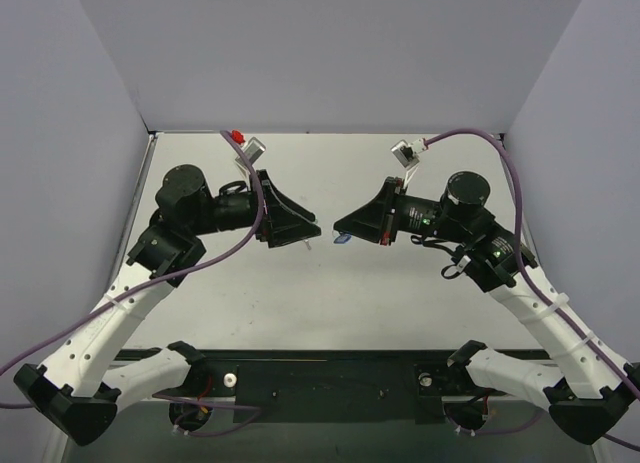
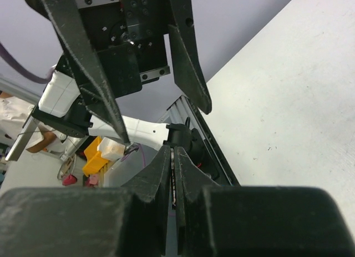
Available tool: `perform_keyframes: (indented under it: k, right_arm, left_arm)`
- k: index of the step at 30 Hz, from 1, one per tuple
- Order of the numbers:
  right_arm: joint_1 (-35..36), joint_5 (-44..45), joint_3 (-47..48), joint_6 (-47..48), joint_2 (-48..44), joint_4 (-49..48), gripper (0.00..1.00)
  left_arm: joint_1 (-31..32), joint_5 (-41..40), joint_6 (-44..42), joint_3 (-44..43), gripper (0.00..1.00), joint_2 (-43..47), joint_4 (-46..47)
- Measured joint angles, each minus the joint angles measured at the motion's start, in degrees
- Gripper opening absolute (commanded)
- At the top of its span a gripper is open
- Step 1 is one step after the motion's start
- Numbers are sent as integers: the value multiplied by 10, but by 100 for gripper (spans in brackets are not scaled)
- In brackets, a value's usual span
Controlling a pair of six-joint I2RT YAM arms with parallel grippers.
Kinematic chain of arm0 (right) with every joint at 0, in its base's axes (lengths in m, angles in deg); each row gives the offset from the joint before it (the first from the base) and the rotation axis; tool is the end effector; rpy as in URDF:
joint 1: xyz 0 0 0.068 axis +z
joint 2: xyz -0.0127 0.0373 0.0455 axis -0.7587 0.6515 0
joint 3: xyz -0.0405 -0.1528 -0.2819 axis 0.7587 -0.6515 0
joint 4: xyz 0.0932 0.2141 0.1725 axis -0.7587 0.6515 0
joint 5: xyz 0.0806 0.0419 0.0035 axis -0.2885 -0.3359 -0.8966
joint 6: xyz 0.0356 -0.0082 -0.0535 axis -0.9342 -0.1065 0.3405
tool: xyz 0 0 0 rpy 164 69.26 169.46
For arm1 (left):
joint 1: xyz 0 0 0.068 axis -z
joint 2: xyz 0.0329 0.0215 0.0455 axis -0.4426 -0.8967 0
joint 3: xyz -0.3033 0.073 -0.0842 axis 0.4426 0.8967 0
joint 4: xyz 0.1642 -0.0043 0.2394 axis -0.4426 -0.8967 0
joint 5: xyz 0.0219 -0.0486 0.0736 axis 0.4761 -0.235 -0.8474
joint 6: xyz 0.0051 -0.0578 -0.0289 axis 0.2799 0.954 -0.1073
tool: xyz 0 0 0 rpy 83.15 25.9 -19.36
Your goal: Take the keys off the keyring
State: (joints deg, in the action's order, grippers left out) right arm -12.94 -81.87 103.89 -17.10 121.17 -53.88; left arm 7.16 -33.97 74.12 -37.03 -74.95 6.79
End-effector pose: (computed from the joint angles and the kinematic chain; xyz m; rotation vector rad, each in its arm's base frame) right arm 0.1622 0.1618 0.4996 -0.6373 1.5244 1.5714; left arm 0.1762 -0.1588 0.4845 0.5707 1.7183 -1.5775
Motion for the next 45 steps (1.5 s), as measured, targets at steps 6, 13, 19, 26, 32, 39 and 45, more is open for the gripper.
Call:
perform_keyframes:
  k: [6, 13, 19, 26, 32, 39, 45]
  right_arm:
    - [0, -27, 17, 3, 0, 9, 0]
    - [0, -59, 21, -2, 0, 10, 0]
    - [0, -68, 26, -10, 2, 5, 0]
    - [0, -70, 35, -16, 15, -6, 0]
    - [0, -70, 43, -19, 18, -7, 0]
    - [0, -71, 47, -27, 19, -15, 0]
    - [0, -72, 47, -29, 19, -19, 0]
  left_arm:
    - [-24, 57, -6, -9, 65, -10, -5]
    - [-25, 130, 31, -6, 60, -27, 65]
    - [-23, 160, 63, -5, 51, -31, 122]
    - [-1, 165, 74, -3, 49, -41, 144]
    - [21, 158, 73, 1, 46, -49, 146]
    - [33, 145, 71, 1, 41, -58, 147]
    - [34, 139, 71, 0, 35, -66, 147]
